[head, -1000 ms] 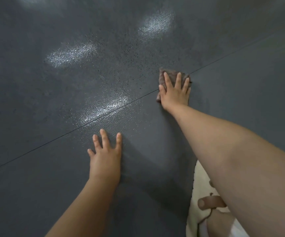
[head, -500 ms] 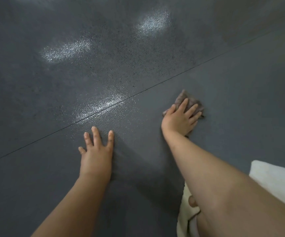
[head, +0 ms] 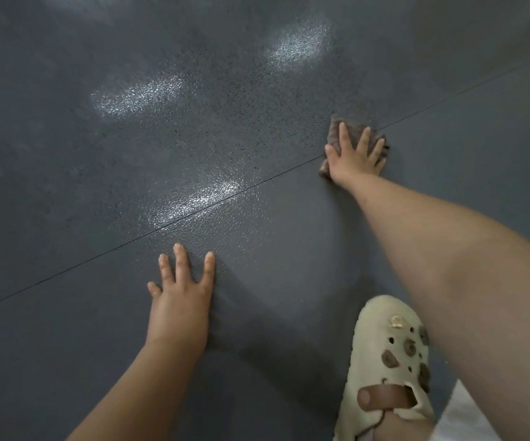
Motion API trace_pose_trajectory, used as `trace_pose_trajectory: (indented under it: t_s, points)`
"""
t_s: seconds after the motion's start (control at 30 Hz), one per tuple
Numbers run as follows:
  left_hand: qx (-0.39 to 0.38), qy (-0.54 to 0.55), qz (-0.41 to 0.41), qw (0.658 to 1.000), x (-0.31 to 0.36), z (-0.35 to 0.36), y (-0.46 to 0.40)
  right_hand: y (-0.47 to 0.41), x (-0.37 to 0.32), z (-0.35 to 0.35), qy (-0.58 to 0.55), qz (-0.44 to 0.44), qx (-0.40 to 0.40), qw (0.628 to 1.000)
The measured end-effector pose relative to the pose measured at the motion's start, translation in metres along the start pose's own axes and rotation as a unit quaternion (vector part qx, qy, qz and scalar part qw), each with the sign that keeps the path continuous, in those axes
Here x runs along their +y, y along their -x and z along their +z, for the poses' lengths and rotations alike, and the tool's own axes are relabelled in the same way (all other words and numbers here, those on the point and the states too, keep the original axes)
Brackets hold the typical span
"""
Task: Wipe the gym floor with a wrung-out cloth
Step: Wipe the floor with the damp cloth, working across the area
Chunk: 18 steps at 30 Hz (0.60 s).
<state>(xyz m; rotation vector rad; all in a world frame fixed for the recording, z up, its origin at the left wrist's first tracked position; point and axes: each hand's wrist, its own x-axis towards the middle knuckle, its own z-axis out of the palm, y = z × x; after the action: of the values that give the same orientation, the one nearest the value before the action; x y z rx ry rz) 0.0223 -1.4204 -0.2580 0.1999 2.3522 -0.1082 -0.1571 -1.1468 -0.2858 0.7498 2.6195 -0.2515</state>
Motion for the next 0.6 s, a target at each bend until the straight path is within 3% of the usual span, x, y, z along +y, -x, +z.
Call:
trace_pose_trajectory:
  t_s: [0.13, 0.4, 0.6]
  points:
    - [0.0, 0.002, 0.002, 1.0, -0.002, 0.001, 0.0, 0.001, 0.006, 0.002, -0.012, -0.005, 0.032, 0.999]
    - [0.014, 0.03, 0.011, 0.999, -0.005, -0.001, 0.003, 0.078, 0.037, 0.045, -0.077, 0.101, 0.102, 0.987]
    - [0.021, 0.076, 0.064, 0.995, -0.028, 0.007, 0.021, 0.168, 0.012, 0.091, -0.11, 0.144, 0.082, 0.98]
